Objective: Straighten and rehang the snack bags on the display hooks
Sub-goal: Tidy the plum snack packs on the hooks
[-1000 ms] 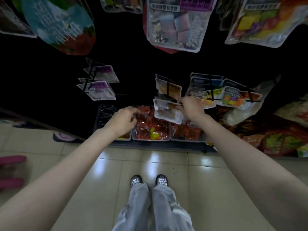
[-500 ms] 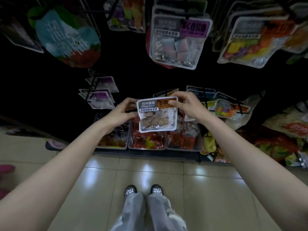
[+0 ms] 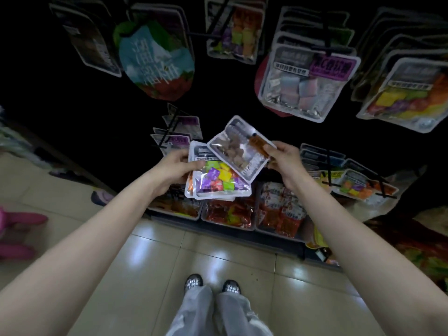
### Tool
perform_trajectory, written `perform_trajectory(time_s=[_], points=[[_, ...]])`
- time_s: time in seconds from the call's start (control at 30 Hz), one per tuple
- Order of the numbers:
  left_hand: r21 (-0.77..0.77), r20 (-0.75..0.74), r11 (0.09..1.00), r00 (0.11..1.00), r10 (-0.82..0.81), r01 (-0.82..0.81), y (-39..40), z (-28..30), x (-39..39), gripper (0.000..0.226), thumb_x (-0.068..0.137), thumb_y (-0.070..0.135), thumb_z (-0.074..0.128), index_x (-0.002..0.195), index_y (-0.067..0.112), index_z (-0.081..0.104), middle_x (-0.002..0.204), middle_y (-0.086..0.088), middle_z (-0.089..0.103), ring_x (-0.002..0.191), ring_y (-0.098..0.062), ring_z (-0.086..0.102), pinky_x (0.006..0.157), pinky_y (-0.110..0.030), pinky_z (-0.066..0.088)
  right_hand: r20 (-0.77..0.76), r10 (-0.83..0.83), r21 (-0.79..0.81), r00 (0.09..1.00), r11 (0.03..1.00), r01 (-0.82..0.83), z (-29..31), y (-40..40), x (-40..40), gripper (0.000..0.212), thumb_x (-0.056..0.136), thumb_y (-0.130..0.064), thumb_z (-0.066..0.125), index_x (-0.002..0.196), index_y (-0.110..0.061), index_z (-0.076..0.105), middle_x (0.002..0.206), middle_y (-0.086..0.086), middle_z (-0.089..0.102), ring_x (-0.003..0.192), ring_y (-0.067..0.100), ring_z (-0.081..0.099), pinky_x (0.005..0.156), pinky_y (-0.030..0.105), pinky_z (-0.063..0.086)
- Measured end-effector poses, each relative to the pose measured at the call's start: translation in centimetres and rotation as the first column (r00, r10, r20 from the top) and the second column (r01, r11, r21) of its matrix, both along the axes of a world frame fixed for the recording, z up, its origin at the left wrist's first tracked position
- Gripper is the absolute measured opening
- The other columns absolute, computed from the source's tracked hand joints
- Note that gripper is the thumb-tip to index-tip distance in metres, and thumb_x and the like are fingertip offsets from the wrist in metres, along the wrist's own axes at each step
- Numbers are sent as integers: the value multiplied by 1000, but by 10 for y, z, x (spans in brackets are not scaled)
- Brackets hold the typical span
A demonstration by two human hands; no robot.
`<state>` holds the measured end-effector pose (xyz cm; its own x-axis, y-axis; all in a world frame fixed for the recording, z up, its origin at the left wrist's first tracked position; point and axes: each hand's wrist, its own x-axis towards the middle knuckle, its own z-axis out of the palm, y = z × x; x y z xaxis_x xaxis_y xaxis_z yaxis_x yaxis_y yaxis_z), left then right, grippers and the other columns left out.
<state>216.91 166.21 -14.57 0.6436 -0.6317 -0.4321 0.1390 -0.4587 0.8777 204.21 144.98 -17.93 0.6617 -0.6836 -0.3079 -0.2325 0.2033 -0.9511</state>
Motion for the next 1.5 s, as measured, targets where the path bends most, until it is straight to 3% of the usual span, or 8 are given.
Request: perform_trajectory(time_s=[0.3,0.57,0.7,0.8,0.87,1.0,1.3,1.5], points=[[-17,47,992,991,126,-126,51,3,42,14,88,13,62,95,24,59,89,-2,65,73,-14,64,61,-25,56,33,288,66,957,955,-289,6,22,26,16,95,-11,51,90,-17,64,82,5,56,72,15,51,66,27,35],[49,147,971,963,225,-235,123,-5,112,15,88,10,61,103,14,58,82,-2,64,72,-19,62,67,-32,50,-115,318,-146,941,932,-333,30,91,120,10,94,-12,54,90,-16,63,67,-1,55,55,8,44,44,15,30],[137,237,954,944,229,-266,173,-13,159,15,84,9,66,92,20,61,89,-8,69,75,-22,65,73,-35,53,-63,208,-201,976,955,-217,24,139,184,10,93,-8,54,97,-10,63,71,-1,56,49,-3,52,47,13,38],[274,403,936,910,99,-223,201,-11,189,15,79,16,71,86,24,61,92,-8,70,87,-27,66,82,-41,52,-74,171,-404,982,896,-186,26,166,220,15,94,-14,54,102,-7,64,94,8,66,85,15,61,71,22,41],[294,454,935,889,48,-201,208,-2,201,14,81,18,70,90,21,61,93,-7,70,88,-26,65,78,-38,50,-119,208,-553,971,798,-238,36,179,233,25,94,-17,54,112,-4,65,109,8,66,100,18,58,69,12,37],[235,513,965,858,-24,-114,204,17,214,18,84,19,67,101,17,62,100,-6,69,95,-25,63,83,-40,50,-63,208,-712,976,676,-190,67,193,242,23,94,-17,54,111,-6,66,104,3,68,93,7,56,65,-4,31],[10,493,998,869,52,-65,180,42,211,27,86,19,65,112,16,61,104,2,66,98,-18,62,85,-32,47,98,112,-770,989,638,4,135,200,283,25,93,-26,56,102,-6,66,86,-2,63,59,6,59,67,16,44],[15,503,998,863,51,-68,178,50,207,25,86,21,64,111,17,60,104,2,67,93,-18,64,86,-38,50,83,79,-795,993,606,18,145,206,299,25,93,-22,57,107,-4,68,103,5,69,86,16,62,65,11,36]])
